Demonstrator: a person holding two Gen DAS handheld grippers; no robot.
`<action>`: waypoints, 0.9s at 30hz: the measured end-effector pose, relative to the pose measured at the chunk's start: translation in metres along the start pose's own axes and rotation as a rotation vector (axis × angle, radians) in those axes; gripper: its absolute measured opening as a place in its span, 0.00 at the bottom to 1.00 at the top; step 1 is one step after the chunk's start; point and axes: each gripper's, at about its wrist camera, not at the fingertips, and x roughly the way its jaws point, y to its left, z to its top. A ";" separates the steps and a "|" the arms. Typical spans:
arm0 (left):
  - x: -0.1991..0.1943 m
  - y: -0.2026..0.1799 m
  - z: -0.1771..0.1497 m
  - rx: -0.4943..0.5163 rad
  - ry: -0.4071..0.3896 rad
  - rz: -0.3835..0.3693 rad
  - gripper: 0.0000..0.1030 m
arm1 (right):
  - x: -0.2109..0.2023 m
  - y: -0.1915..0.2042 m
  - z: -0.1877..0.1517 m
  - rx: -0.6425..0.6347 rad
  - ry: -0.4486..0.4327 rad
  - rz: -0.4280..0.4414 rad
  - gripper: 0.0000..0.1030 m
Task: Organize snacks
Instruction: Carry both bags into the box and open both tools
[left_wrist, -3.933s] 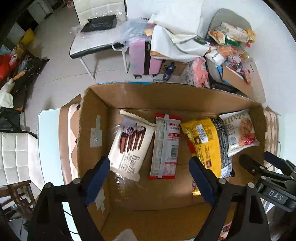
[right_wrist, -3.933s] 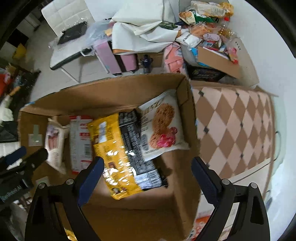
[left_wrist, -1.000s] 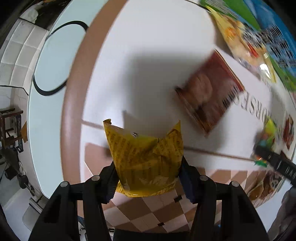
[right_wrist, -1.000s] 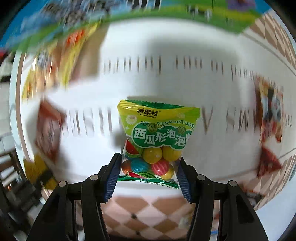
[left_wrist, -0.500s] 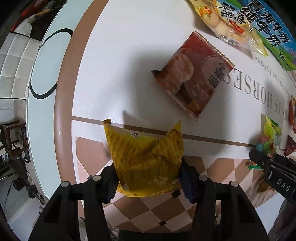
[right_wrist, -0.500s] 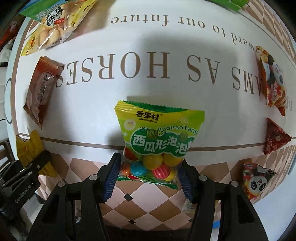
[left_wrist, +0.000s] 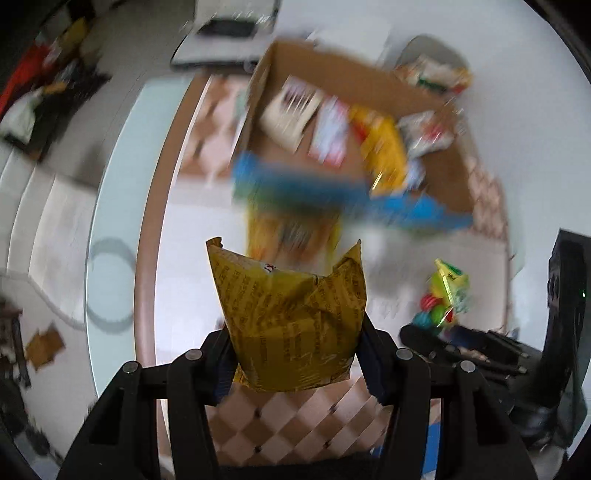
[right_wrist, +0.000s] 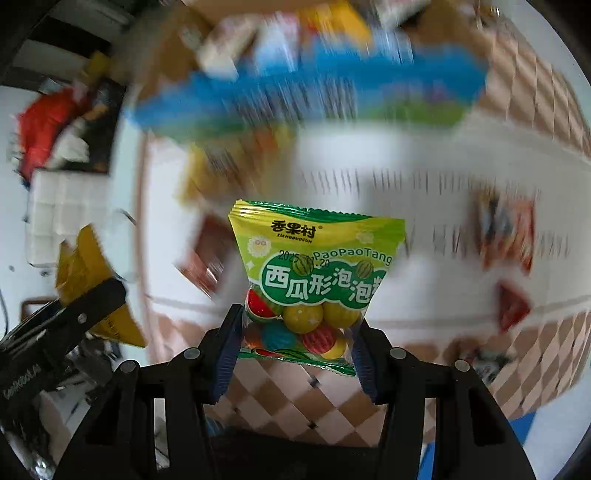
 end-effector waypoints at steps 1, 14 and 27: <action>-0.004 -0.002 0.020 0.016 -0.009 -0.001 0.52 | -0.016 0.003 0.016 -0.010 -0.032 0.010 0.55; 0.100 0.001 0.173 0.017 0.310 0.028 0.52 | 0.009 0.009 0.179 0.005 -0.018 -0.023 0.55; 0.162 0.002 0.169 0.017 0.456 0.062 0.64 | 0.103 -0.001 0.212 -0.057 0.205 -0.099 0.82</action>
